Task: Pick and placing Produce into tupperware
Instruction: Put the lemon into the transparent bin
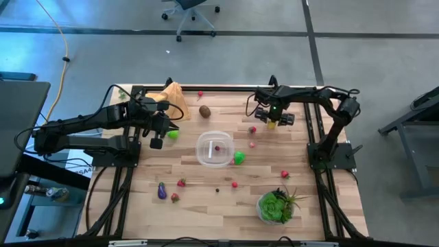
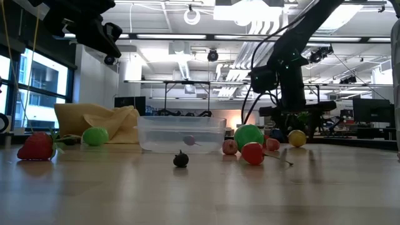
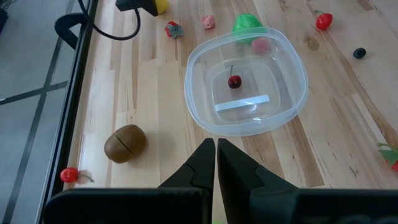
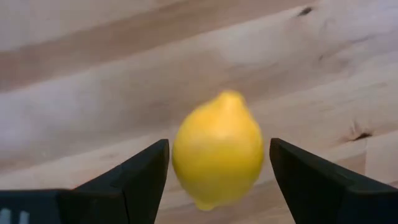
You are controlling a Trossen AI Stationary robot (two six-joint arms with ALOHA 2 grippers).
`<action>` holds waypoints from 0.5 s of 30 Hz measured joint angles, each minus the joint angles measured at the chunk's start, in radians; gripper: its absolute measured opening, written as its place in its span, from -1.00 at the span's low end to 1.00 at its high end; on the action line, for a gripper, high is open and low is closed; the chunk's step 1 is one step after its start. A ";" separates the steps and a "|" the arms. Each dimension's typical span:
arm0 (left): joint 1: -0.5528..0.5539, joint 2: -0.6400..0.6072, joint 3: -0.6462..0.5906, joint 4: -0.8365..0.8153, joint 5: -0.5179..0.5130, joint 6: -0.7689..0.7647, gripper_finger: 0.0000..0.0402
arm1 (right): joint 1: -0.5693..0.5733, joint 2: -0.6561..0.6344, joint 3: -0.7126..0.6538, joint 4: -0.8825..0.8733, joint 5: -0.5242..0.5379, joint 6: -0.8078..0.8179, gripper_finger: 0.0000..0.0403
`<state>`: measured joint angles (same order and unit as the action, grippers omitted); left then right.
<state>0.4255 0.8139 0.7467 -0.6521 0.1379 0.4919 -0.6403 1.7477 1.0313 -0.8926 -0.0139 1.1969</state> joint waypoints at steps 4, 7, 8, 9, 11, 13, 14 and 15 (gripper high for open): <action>0.000 0.000 0.000 0.000 0.000 0.000 -0.95 | -0.010 0.000 0.000 0.004 0.011 -0.002 0.34; 0.000 0.000 0.000 0.000 0.000 0.000 -0.95 | -0.010 0.000 0.000 0.015 -0.002 -0.008 0.34; 0.000 0.000 0.000 0.000 0.000 0.000 -0.95 | -0.010 0.000 0.000 0.015 -0.011 -0.007 0.33; 0.000 0.000 0.000 0.000 0.000 0.000 -0.95 | -0.008 0.001 0.000 0.015 -0.017 -0.007 0.32; 0.000 0.000 0.000 0.000 0.000 0.000 -0.95 | 0.001 0.012 0.001 0.015 -0.023 -0.003 0.27; 0.000 0.000 0.000 0.000 0.000 0.000 -0.95 | 0.007 0.031 0.001 0.017 -0.020 0.000 0.20; 0.000 0.000 0.000 0.000 0.000 0.000 -0.95 | 0.008 0.041 0.001 0.021 -0.020 -0.001 0.17; 0.000 0.000 0.000 0.000 0.000 0.000 -0.95 | 0.007 0.050 0.004 0.023 -0.021 -0.005 0.14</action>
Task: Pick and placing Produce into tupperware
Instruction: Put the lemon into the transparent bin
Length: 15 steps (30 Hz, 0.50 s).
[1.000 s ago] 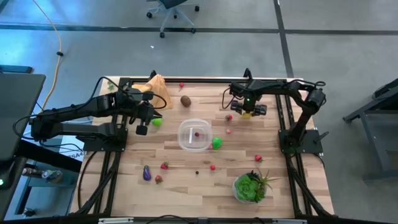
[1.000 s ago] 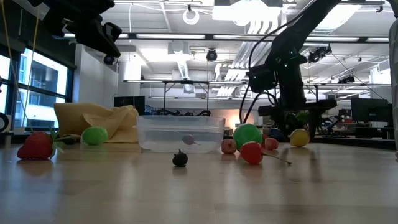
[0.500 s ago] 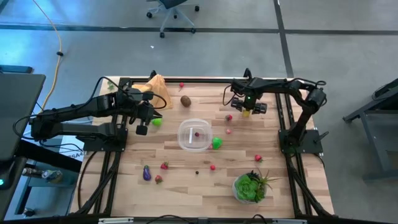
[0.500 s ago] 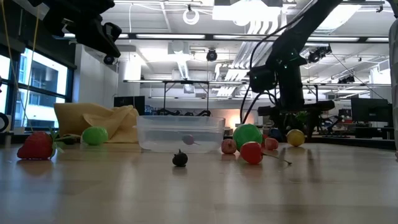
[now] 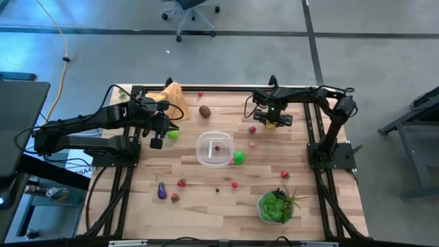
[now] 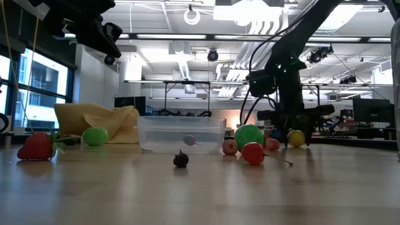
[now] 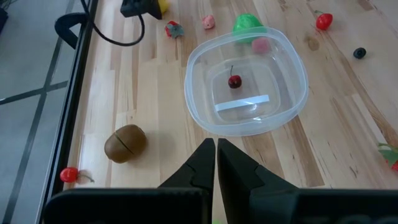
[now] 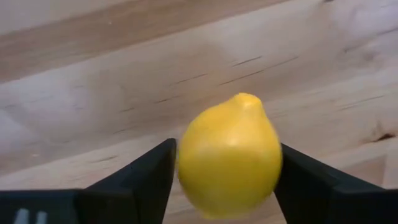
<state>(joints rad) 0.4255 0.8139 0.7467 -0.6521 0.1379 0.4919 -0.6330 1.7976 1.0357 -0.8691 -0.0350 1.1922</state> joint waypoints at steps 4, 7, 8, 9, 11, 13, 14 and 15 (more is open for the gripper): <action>0.000 0.000 0.000 0.000 0.000 0.000 -0.95 | -0.002 0.031 0.002 0.007 -0.012 -0.015 0.05; 0.000 0.000 0.000 0.000 0.000 0.000 -0.95 | -0.002 0.034 0.002 0.009 -0.009 -0.014 0.01; 0.000 0.000 0.000 0.000 0.000 0.000 -0.95 | -0.002 0.034 0.002 0.009 -0.009 -0.014 0.00; 0.000 0.000 0.000 0.000 0.000 0.000 -0.95 | -0.002 0.034 0.002 0.008 -0.009 -0.014 0.01; 0.000 0.000 0.000 0.000 0.000 0.000 -0.95 | -0.002 0.035 0.001 0.009 -0.008 -0.014 0.02; 0.000 0.000 0.000 0.000 0.000 0.000 -0.95 | -0.002 0.036 0.000 0.012 -0.008 -0.015 0.03; 0.000 0.000 0.000 0.000 0.000 0.000 -0.95 | -0.002 0.036 0.000 0.013 -0.008 -0.021 0.04; 0.000 0.000 0.000 0.000 0.000 0.000 -0.95 | -0.002 0.036 0.000 0.013 -0.007 -0.025 0.04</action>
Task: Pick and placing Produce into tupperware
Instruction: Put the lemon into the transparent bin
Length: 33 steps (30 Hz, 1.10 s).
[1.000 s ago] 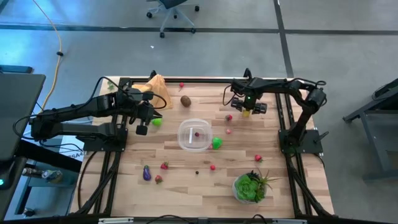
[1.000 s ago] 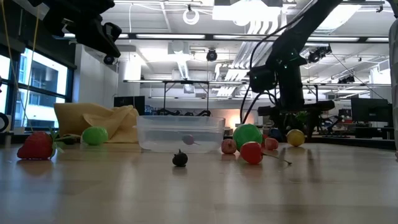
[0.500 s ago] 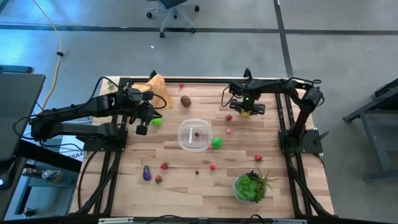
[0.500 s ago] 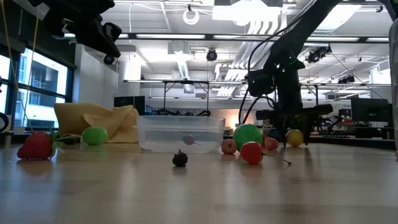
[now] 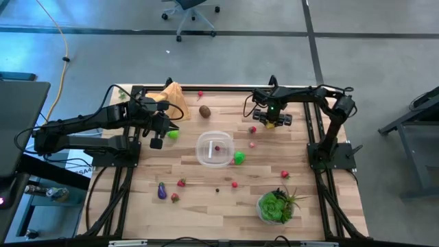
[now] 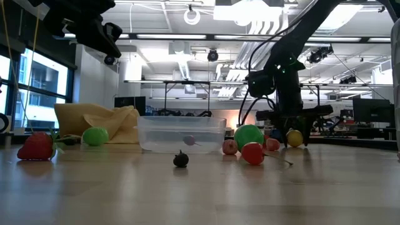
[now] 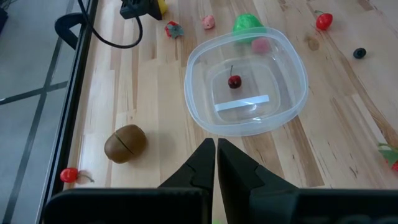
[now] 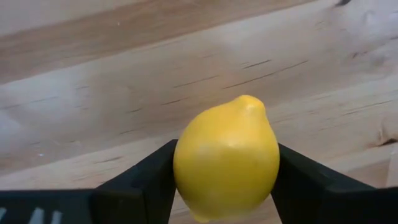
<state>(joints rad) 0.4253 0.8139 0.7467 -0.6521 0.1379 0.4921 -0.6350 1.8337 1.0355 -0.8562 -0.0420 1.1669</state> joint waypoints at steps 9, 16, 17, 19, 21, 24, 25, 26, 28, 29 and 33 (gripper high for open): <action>0.000 0.000 0.000 0.000 0.000 0.000 -0.95 | 0.000 0.000 -0.001 0.002 0.032 -0.098 -0.07; 0.000 0.000 0.000 0.000 0.000 0.000 -0.95 | 0.000 -0.030 -0.005 0.006 0.048 -0.156 -0.05; 0.000 0.000 0.000 0.000 0.000 0.000 -0.95 | 0.001 -0.038 -0.005 0.006 0.049 -0.165 -0.05; 0.000 0.000 0.000 0.000 0.000 0.000 -0.95 | 0.001 -0.055 -0.008 0.008 0.065 -0.198 -0.05; 0.000 0.000 0.000 0.000 0.000 0.000 -0.95 | -0.001 -0.073 -0.009 0.018 0.091 -0.234 -0.05; 0.000 0.000 0.000 0.000 0.000 0.000 -0.95 | 0.003 -0.101 -0.008 0.029 0.112 -0.314 -0.05; 0.000 0.000 0.000 0.000 0.000 0.000 -0.95 | 0.007 -0.106 -0.008 0.029 0.113 -0.334 -0.05; 0.000 0.000 0.000 0.000 0.000 0.000 -0.95 | 0.010 -0.112 -0.008 0.032 0.117 -0.356 -0.05; 0.000 0.000 0.000 0.000 0.000 0.000 -0.95 | 0.017 -0.128 -0.007 0.045 0.117 -0.388 -0.05; 0.000 0.000 0.000 0.000 0.000 0.000 -0.95 | 0.021 -0.135 -0.006 0.055 0.115 -0.409 -0.06; 0.000 0.000 0.000 0.000 0.000 0.000 -0.95 | 0.050 -0.167 -0.006 0.096 0.109 -0.484 -0.09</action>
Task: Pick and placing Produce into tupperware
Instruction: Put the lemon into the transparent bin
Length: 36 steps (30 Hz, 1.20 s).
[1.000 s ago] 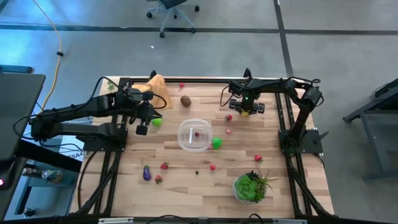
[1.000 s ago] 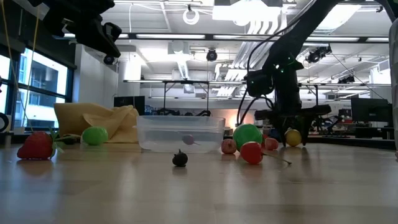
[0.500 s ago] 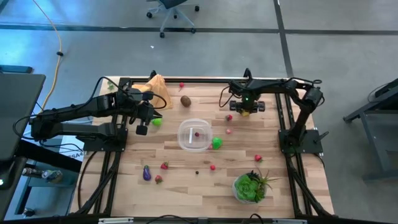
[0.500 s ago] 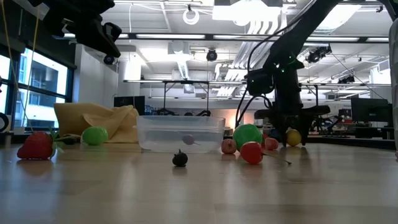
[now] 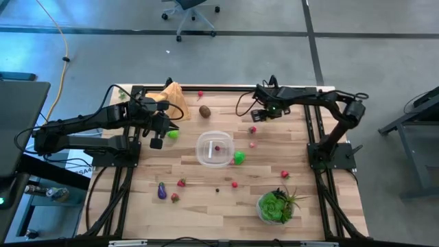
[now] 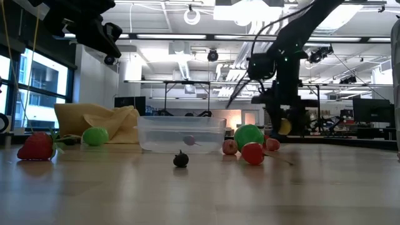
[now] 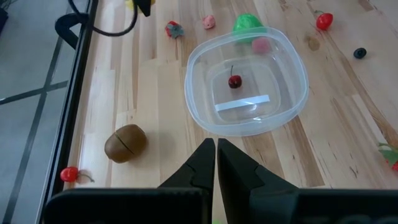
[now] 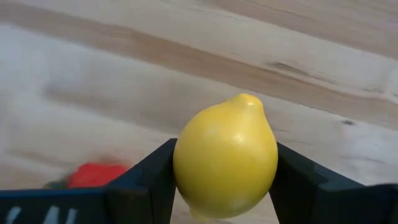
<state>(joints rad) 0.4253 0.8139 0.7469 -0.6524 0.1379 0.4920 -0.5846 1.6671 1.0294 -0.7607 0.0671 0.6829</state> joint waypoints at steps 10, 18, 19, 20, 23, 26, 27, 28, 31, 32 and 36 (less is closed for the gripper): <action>0.000 0.000 0.000 0.000 0.000 0.000 -0.95 | 0.122 -0.098 0.002 0.211 -0.117 -0.284 -0.09; 0.000 0.000 0.000 0.000 0.000 0.000 -0.95 | 0.267 -0.168 0.002 0.427 -0.174 -0.462 -0.09; 0.000 0.000 0.000 0.000 0.000 0.000 -0.95 | 0.285 -0.169 0.002 0.454 -0.174 -0.478 -0.09; 0.000 0.000 0.000 0.000 0.000 0.000 -0.95 | 0.303 -0.169 0.002 0.480 -0.175 -0.489 -0.09; 0.000 0.000 0.000 0.000 0.000 0.000 -0.95 | 0.347 -0.169 0.002 0.545 -0.175 -0.508 -0.09; 0.000 0.000 0.000 0.000 0.000 0.000 -0.95 | 0.373 -0.169 0.003 0.579 -0.165 -0.508 -0.09; 0.000 0.000 0.000 0.000 0.000 0.000 -0.95 | 0.381 -0.169 0.003 0.585 -0.151 -0.509 -0.09; 0.000 0.000 0.000 0.000 0.000 0.000 -0.95 | 0.387 -0.168 0.003 0.589 -0.145 -0.509 -0.09; 0.000 0.000 0.000 0.000 0.000 0.000 -0.95 | 0.397 -0.145 0.003 0.617 -0.141 -0.516 -0.09; 0.000 0.000 0.000 0.000 0.000 0.000 -0.95 | 0.397 -0.131 0.006 0.623 -0.147 -0.518 -0.09; 0.000 0.000 0.000 0.002 0.000 0.000 -0.95 | 0.399 -0.033 0.075 0.615 -0.198 -0.541 -0.09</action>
<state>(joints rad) 0.4252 0.8135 0.7468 -0.6503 0.1379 0.4919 -0.1860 1.6341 1.1049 -0.1456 -0.1308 0.1423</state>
